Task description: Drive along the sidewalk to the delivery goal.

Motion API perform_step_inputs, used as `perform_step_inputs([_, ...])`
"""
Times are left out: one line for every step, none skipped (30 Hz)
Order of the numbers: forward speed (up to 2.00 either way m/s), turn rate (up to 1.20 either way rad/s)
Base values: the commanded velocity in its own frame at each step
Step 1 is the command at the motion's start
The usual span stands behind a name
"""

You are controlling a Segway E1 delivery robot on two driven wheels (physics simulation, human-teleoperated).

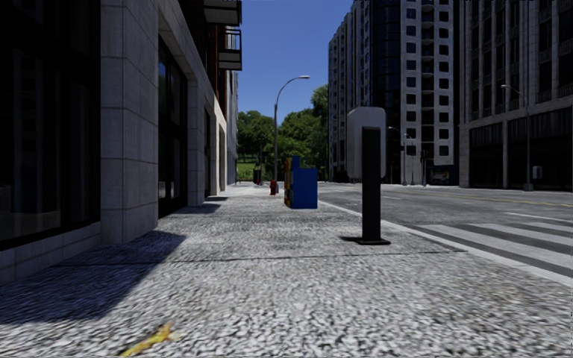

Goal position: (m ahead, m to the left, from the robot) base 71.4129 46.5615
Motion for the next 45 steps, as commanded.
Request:
perform_step_inputs([2.0, 0.6])
perform_step_inputs([2.0, 0.6])
perform_step_inputs([2.0, 0.6])
perform_step_inputs([2.0, 0.59])
perform_step_inputs([2.0, 0.59])
perform_step_inputs([2.0, 0.55])
perform_step_inputs([2.0, 0.4])
perform_step_inputs([2.0, 0.23])
perform_step_inputs([2.0, 0.23])
perform_step_inputs([2.0, 0.0])
perform_step_inputs([2.0, 0.0])
perform_step_inputs([2.0, 0.0])
perform_step_inputs([2.0, 0.0])
perform_step_inputs([2.0, 0.0])
perform_step_inputs([2.0, 0.0])
perform_step_inputs([2.0, 0.0])
perform_step_inputs([2.0, 0.0])
perform_step_inputs([2.0, 0.0])
perform_step_inputs([2.0, 0.0])
perform_step_inputs([2.0, 0.0])
perform_step_inputs([2.0, 0.0])
perform_step_inputs([2.0, 0.0])
perform_step_inputs([2.0, 0.0])
perform_step_inputs([2.0, 0.0])
perform_step_inputs([2.0, 0.0])
perform_step_inputs([2.0, 0.0])
perform_step_inputs([2.0, 0.0])
perform_step_inputs([2.0, 0.0])
perform_step_inputs([2.0, 0.0])
perform_step_inputs([2.0, 0.0])
perform_step_inputs([2.0, 0.0])
perform_step_inputs([2.0, 0.0])
perform_step_inputs([2.0, 0.0])
perform_step_inputs([2.0, 0.0])
perform_step_inputs([2.0, 0.0])
perform_step_inputs([2.0, 0.0])
perform_step_inputs([2.0, 0.0])
perform_step_inputs([2.0, 0.0])
perform_step_inputs([2.0, 0.0])
perform_step_inputs([2.0, 0.0])
perform_step_inputs([2.0, 0.0])
perform_step_inputs([2.0, 0.0])
perform_step_inputs([2.0, 0.0])
perform_step_inputs([2.0, 0.0])
perform_step_inputs([2.0, 0.0])
